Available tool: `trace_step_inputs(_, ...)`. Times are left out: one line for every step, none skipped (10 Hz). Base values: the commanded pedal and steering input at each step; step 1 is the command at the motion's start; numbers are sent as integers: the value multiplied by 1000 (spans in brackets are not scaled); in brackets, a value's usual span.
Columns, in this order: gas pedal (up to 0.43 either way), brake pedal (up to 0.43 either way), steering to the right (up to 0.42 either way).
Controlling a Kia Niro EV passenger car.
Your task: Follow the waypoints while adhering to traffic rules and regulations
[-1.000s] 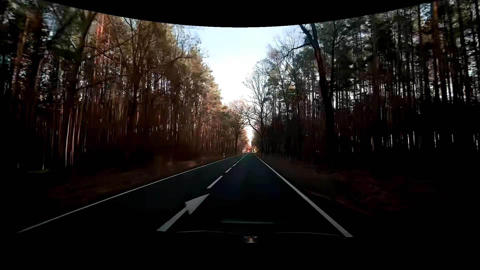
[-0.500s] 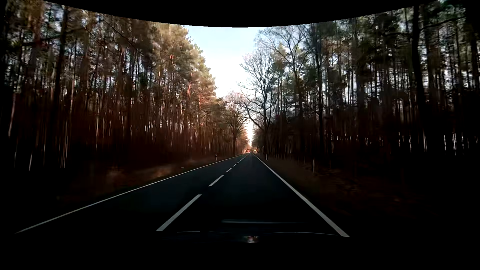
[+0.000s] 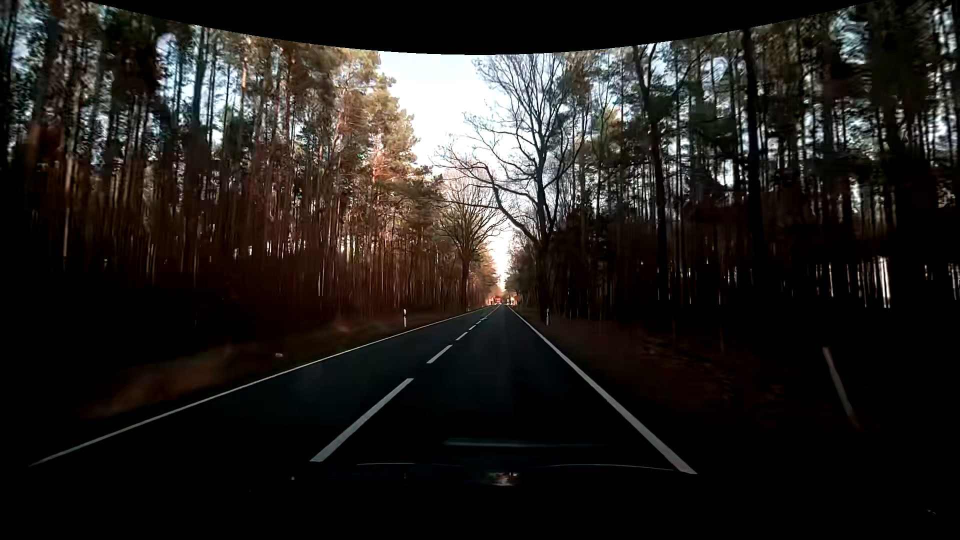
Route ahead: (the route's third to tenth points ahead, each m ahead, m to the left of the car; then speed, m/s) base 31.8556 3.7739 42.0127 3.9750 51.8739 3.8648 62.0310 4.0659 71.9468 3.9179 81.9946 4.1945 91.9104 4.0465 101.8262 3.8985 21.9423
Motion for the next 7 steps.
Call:
trace_step_inputs(79,0,-3)
trace_step_inputs(79,0,-2)
trace_step_inputs(79,0,-1)
trace_step_inputs(79,0,-1)
trace_step_inputs(79,0,0)
trace_step_inputs(79,0,0)
trace_step_inputs(79,0,0)
